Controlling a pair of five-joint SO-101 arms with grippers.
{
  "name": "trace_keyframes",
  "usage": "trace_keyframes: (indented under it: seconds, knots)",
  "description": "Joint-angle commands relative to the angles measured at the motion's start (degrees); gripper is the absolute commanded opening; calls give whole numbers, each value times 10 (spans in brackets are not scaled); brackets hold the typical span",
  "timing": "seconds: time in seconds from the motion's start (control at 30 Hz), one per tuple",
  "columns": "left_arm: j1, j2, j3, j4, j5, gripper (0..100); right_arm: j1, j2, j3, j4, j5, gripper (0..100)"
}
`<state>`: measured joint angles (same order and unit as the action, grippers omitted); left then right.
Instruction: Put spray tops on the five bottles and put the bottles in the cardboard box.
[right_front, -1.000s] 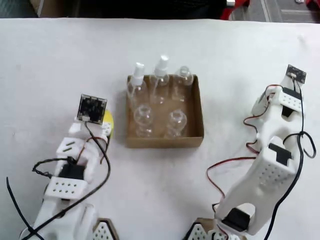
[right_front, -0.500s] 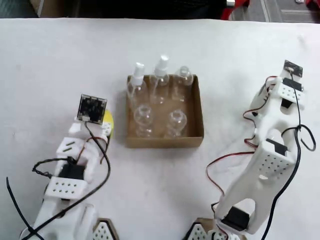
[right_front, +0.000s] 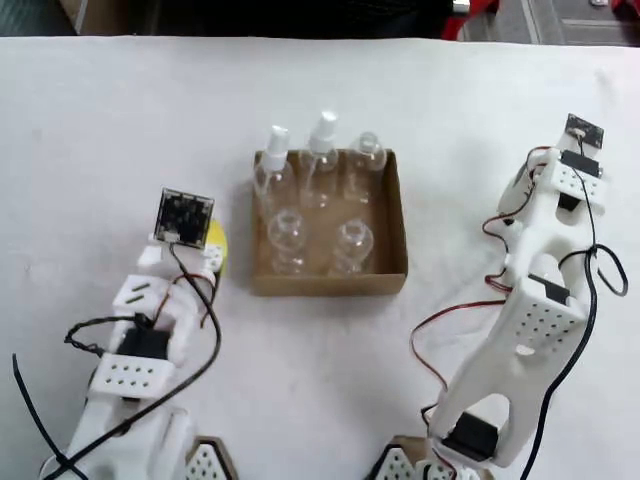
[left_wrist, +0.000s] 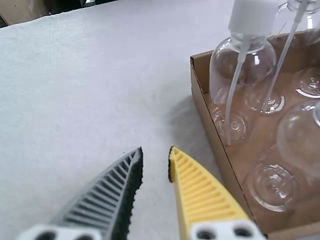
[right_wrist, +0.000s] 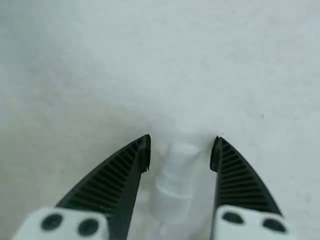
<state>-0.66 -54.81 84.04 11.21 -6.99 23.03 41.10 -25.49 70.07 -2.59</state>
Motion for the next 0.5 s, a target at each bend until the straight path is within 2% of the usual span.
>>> trace_keyframes:
  seconds: [0.0, 0.1, 0.17, 0.47]
  knots:
    - [7, -4, -5, -12, -5, 90, -1, 12, -42, 17, 4, 122]
    - [7, -4, -5, -12, -5, 90, -2, 32, -62, 39, 18, 39]
    - [7, -4, -5, -12, -5, 90, 0, 38, -78, 52, 17, 18]
    - [7, -4, -5, -13, -5, 90, 0, -7, -160, 129, 13, 16]
